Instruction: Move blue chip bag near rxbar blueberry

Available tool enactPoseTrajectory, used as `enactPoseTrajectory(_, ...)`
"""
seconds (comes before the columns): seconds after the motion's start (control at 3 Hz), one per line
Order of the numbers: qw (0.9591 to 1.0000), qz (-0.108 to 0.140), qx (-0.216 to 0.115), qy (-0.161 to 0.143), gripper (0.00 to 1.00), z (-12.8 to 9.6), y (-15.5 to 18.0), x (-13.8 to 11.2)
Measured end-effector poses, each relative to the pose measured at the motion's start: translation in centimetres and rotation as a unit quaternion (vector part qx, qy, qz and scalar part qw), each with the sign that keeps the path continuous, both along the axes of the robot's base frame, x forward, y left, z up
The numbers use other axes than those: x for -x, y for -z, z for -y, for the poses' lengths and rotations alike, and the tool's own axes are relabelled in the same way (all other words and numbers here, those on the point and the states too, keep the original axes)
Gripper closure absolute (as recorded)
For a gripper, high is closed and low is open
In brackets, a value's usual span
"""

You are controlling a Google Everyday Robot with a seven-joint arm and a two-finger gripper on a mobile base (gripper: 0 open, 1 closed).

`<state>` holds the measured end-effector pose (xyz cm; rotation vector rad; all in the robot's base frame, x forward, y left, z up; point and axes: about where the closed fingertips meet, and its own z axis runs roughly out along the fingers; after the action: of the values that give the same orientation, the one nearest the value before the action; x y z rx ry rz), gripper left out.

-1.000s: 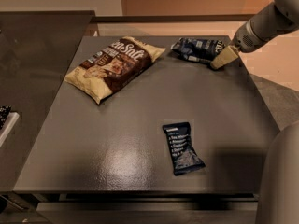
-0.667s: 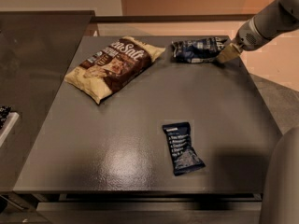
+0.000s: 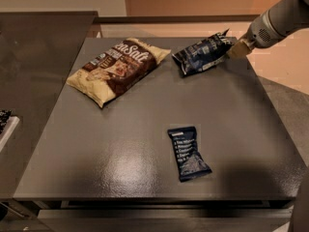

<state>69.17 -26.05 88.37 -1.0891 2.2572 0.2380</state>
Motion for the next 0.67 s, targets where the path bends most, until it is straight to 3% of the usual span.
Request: enactPoseTrajectory(0.67,0.9984,0.026,-0.022,-0.045,1.0,-3.0,-4.0,6.0)
